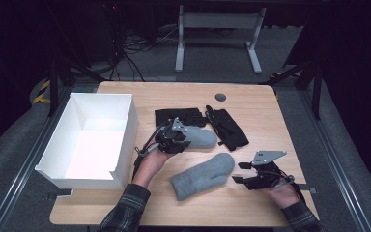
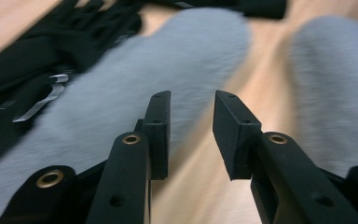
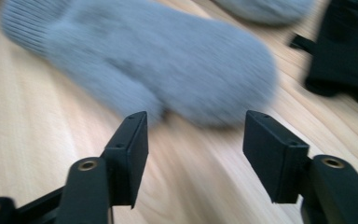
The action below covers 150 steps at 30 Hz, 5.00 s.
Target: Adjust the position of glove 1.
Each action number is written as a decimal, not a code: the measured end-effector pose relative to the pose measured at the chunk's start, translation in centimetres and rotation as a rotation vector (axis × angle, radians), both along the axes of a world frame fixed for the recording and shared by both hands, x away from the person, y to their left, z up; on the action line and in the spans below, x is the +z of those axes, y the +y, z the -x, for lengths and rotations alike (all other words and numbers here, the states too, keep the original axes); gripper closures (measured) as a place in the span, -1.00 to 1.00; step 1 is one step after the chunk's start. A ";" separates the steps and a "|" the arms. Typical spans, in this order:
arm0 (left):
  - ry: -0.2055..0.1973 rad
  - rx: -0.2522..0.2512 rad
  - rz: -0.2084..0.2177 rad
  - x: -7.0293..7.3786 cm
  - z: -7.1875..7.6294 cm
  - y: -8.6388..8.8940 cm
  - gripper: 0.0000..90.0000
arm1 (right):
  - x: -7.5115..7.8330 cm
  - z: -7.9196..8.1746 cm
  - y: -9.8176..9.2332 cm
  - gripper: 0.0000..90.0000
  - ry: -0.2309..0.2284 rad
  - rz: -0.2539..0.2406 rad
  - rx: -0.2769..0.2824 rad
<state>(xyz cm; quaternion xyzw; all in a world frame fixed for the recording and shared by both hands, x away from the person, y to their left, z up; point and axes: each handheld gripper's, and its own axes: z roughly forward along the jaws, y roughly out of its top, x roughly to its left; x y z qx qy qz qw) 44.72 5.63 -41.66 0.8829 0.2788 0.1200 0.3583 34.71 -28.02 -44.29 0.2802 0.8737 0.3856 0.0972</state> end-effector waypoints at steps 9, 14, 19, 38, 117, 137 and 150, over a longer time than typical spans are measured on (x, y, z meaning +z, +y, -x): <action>0.042 0.004 -0.021 -2.4 -1.8 0.2 0.27 | -0.6 -0.5 -2.9 -0.11 0.030 0.002 -0.076; 0.059 0.006 -0.055 -3.0 -2.1 -0.1 0.85 | -0.8 -0.7 -2.9 -0.10 0.041 0.004 -0.086; 0.108 0.027 -0.021 -2.5 -1.9 -0.2 0.94 | -0.9 -0.8 -3.0 -0.09 0.040 0.011 -0.092; 0.092 0.001 0.018 -0.9 1.2 -1.8 0.46 | -1.0 -1.1 -3.8 -0.07 0.040 0.020 -0.116; 0.166 -0.033 0.183 2.5 1.3 1.3 0.96 | 0.7 -1.9 9.9 1.00 -0.021 -0.052 0.147; 0.095 -0.051 0.209 5.3 3.7 1.3 0.96 | -0.7 -3.8 10.7 1.00 -0.052 -0.005 0.061; 0.073 -0.027 0.187 5.0 5.0 0.9 0.96 | 0.3 1.0 8.9 1.00 -0.004 -0.015 0.182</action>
